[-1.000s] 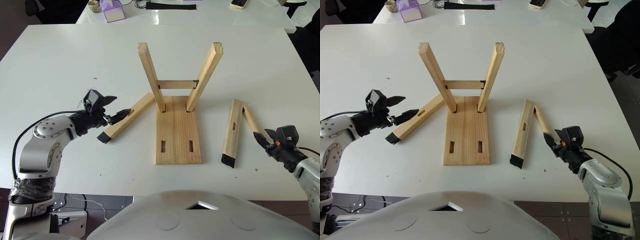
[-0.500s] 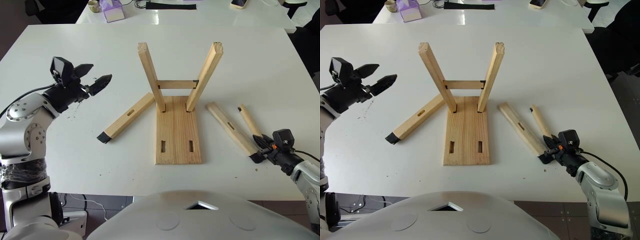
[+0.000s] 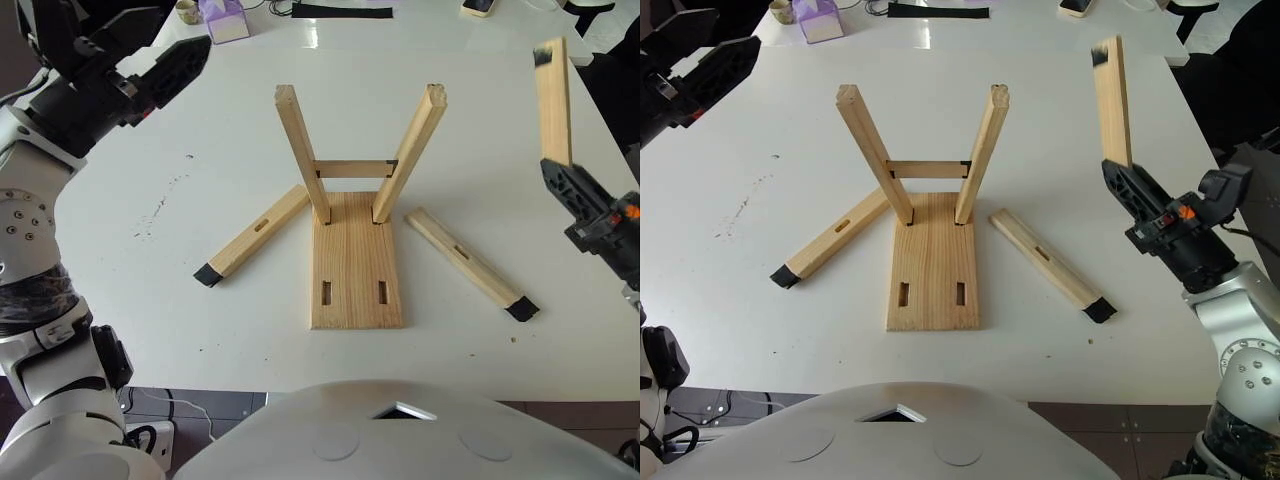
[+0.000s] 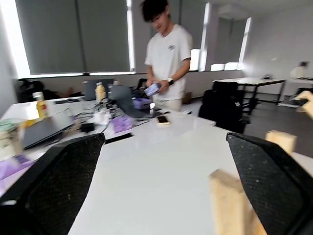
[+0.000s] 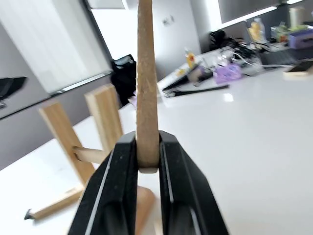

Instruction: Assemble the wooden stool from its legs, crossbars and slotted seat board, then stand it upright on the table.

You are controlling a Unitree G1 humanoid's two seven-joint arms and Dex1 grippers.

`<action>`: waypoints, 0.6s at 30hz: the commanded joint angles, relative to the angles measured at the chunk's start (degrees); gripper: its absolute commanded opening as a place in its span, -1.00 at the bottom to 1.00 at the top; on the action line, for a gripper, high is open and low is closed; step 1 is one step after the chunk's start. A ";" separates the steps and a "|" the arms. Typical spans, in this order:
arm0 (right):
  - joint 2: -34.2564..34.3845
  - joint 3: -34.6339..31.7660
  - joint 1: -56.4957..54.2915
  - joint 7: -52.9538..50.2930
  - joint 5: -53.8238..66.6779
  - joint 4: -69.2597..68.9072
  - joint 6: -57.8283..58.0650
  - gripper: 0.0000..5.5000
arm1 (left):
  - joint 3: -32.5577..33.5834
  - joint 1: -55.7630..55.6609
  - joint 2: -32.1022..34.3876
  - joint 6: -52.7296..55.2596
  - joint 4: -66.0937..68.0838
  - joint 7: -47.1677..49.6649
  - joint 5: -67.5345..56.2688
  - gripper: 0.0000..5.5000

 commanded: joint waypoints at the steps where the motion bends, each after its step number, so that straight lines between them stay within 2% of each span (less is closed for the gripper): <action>1: -10.31 6.55 -17.10 2.37 30.22 0.62 6.75 -0.85 | -2.16 -10.81 -5.66 7.05 -4.47 -3.62 -29.02 0.88; 4: -9.17 14.11 -25.86 2.38 34.80 6.29 10.02 -0.85 | -5.75 -11.05 -10.88 6.79 -3.06 -4.82 -31.91 0.88; 9: -3.55 23.63 -32.98 0.32 43.00 9.76 11.48 -0.85 | -12.09 -10.64 -18.53 5.72 -0.66 -7.83 -31.39 0.88; 18: 2.82 33.67 -30.29 3.26 43.18 8.93 17.26 -0.85 | -16.56 -11.62 -24.42 4.50 -0.99 -10.29 -29.48 0.88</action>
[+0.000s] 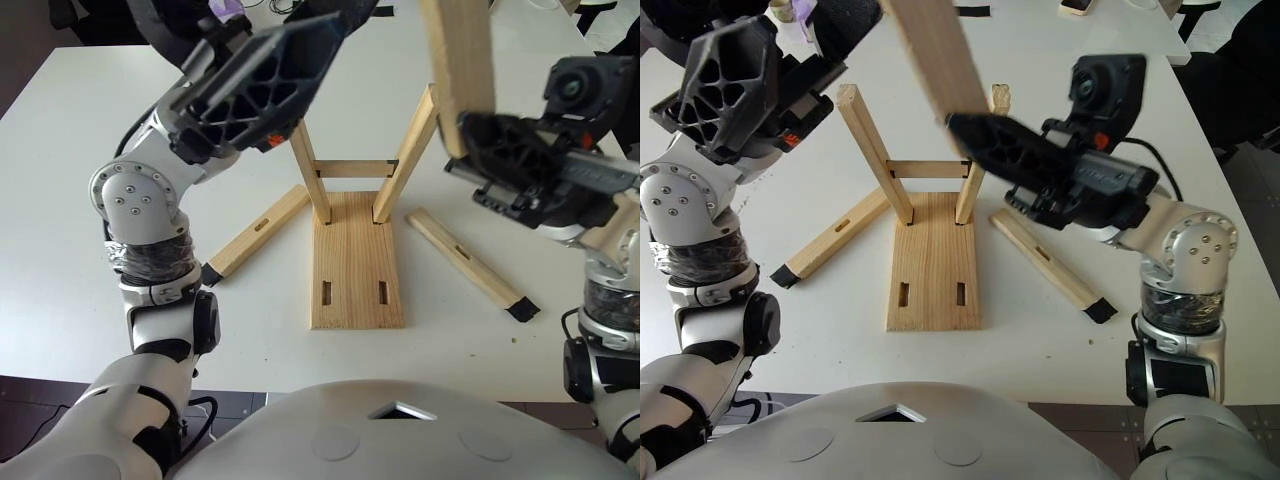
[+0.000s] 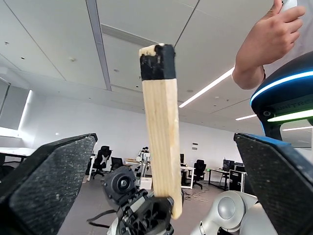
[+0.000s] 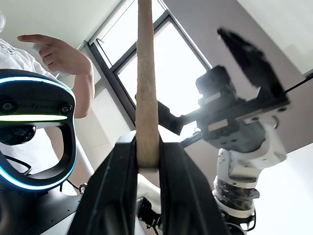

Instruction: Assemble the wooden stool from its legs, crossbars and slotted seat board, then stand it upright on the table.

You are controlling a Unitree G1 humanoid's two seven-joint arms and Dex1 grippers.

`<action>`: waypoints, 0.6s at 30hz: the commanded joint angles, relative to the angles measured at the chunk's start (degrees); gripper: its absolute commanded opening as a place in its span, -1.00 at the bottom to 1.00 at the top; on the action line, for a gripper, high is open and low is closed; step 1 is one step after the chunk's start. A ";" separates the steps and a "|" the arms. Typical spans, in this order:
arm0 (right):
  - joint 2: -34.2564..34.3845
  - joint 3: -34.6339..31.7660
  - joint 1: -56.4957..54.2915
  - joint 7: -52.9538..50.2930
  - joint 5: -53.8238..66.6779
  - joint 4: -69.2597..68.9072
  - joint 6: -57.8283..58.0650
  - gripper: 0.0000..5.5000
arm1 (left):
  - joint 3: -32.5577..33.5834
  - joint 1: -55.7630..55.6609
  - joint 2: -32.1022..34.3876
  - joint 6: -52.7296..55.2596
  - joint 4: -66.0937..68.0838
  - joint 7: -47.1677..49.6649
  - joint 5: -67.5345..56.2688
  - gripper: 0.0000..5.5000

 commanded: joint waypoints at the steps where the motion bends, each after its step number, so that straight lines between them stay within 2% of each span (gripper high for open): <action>1: 0.77 2.64 0.95 1.62 0.56 -0.93 2.68 -0.85 | -1.39 -1.40 -1.27 -0.08 -0.93 -1.03 0.26 0.88; 5: 0.90 3.61 1.02 2.39 0.56 -0.84 3.49 -0.85 | -2.32 -1.65 -1.70 0.91 -2.03 -1.92 -0.71 0.88; 18: -1.56 6.96 1.46 7.61 0.57 -0.01 7.26 -0.85 | -3.52 -0.03 -2.24 1.35 -9.81 1.92 -8.70 0.13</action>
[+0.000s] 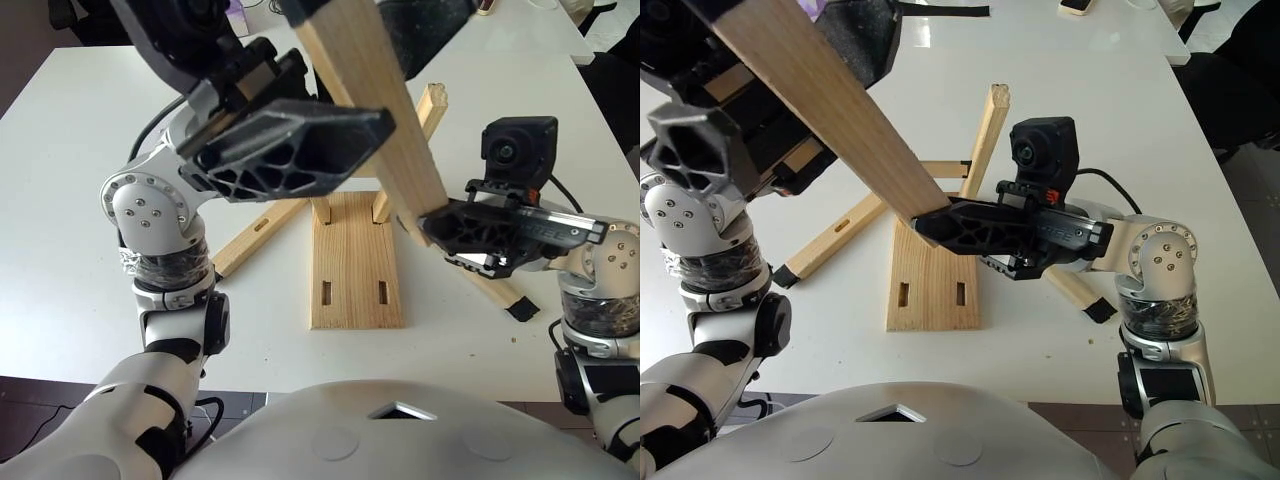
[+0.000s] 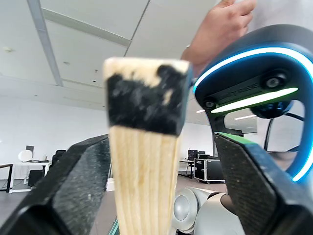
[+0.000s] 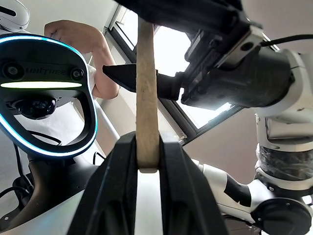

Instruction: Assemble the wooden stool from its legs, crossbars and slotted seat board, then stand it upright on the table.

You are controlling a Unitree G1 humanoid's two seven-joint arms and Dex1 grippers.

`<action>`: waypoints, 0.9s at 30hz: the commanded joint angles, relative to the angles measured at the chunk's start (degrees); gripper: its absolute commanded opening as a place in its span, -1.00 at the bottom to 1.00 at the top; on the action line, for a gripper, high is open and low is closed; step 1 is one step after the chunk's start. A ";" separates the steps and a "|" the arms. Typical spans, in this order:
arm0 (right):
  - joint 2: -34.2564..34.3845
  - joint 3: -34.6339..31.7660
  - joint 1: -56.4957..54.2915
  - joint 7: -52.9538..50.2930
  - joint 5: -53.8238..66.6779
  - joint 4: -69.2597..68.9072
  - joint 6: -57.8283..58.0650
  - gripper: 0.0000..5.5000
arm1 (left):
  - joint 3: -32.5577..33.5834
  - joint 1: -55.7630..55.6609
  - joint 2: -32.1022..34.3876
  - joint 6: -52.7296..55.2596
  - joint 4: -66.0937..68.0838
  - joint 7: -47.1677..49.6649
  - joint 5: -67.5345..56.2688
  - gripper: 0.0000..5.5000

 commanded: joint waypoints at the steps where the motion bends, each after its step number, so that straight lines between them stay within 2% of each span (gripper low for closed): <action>1: -1.71 1.02 0.21 1.92 0.56 0.08 1.32 -0.85 | -0.95 0.53 -0.17 -0.36 -1.36 1.08 -1.47 0.06; 10: -3.25 1.31 0.58 4.43 0.56 0.05 1.07 -0.85 | -1.21 1.08 0.92 -0.28 -1.15 0.23 -1.08 -0.44; 17: -2.74 1.72 1.27 4.54 0.56 -0.59 0.46 -0.85 | -2.07 0.75 1.35 -0.40 -0.53 -0.40 0.01 -0.48; 21: -1.13 1.30 1.54 -1.56 0.56 -0.73 -1.98 -0.85 | -2.30 0.76 1.86 -0.50 -0.28 -0.45 0.73 -0.50; 22: -1.07 1.18 1.49 -3.65 0.56 -0.97 -2.62 -0.71 | -2.38 0.82 1.99 -0.54 -0.31 -0.41 0.96 -0.50; 27: -1.68 0.87 1.53 -9.23 0.56 -0.52 -3.20 -0.44 | -2.30 0.88 2.95 -0.49 -0.23 -0.25 1.58 -0.51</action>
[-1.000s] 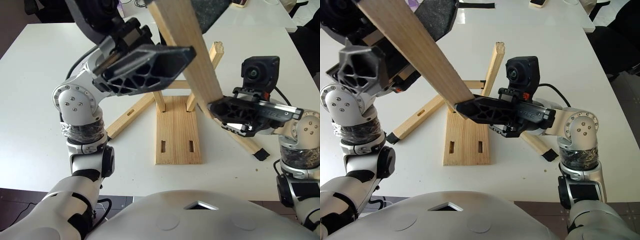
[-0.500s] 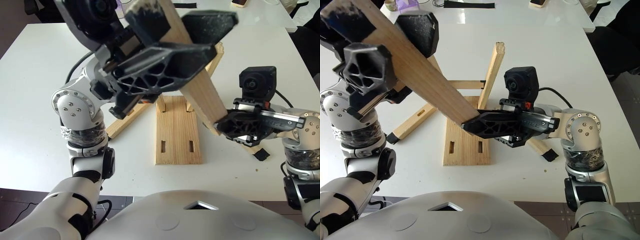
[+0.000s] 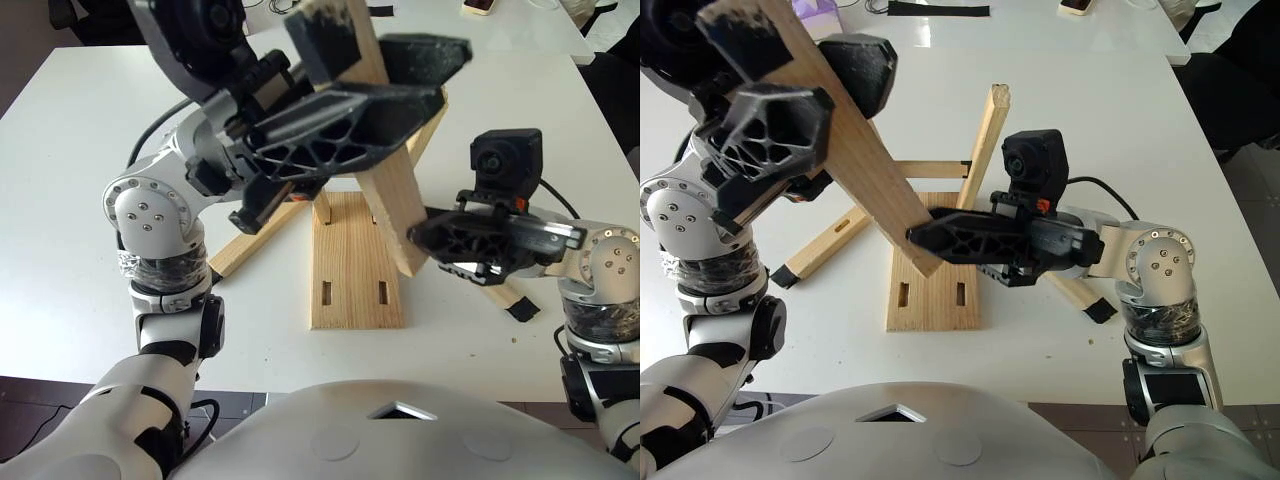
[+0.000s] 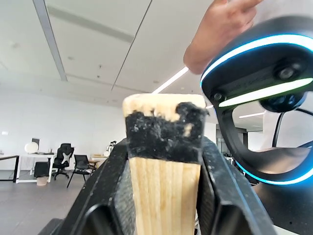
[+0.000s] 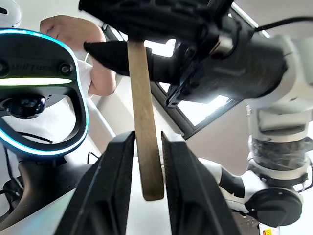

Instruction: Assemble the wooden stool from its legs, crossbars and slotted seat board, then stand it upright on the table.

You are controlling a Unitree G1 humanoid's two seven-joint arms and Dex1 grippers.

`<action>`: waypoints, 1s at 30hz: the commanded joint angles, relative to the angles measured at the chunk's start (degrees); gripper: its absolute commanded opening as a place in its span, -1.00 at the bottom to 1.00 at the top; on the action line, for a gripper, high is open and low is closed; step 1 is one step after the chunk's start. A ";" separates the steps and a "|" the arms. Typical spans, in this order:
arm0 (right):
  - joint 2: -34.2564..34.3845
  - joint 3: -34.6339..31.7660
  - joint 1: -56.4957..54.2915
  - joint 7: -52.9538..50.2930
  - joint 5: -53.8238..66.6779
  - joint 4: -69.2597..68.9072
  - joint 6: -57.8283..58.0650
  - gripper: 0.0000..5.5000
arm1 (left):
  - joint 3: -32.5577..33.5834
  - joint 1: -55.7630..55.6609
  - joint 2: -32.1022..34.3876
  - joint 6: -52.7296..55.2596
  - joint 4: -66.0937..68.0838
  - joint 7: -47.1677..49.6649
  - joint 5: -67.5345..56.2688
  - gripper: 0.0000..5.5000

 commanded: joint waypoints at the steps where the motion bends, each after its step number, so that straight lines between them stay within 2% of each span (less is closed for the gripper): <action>1: -0.62 -0.60 0.02 -4.72 0.23 1.89 -0.02 -0.43 | -0.28 -0.08 1.01 0.58 -0.27 -0.41 0.51 -0.51; 4: -3.50 -2.09 0.55 -7.64 0.22 1.84 -0.36 -0.43 | 0.22 -0.12 2.27 0.35 -0.12 -0.29 1.93 -0.51; 7: -6.91 -6.66 1.10 -9.38 -2.80 1.64 -2.07 -0.43 | 2.74 -0.49 5.04 -0.32 1.61 -0.15 4.06 -0.51; 11: -9.77 -12.59 2.86 -7.63 -14.65 0.97 -5.10 -0.43 | 7.62 -2.40 6.99 -3.70 5.06 4.58 7.41 -0.51; 15: -11.82 -12.42 8.62 -1.48 -32.43 -5.02 -9.95 -0.43 | 11.54 -5.37 5.38 -7.48 7.59 15.07 6.55 -0.51; 20: -7.53 -5.36 10.19 -1.14 -50.41 -14.70 -18.25 -0.43 | 12.83 -5.55 3.72 -8.43 3.76 26.17 -0.89 -0.51; 23: -2.87 -0.40 7.74 -4.28 -58.79 -16.62 -21.89 -0.43 | 11.24 -2.26 2.03 -9.39 -1.19 33.84 -3.06 -0.51; 26: 2.99 0.92 4.76 -9.10 -60.78 -15.60 -23.00 -0.43 | 9.90 2.47 2.35 -9.56 -5.21 35.78 -0.76 -0.51; 30: 7.05 -1.27 1.19 -13.05 -57.79 -14.39 -22.02 -0.43 | 9.86 4.78 3.96 -9.91 -6.96 35.60 0.19 -0.51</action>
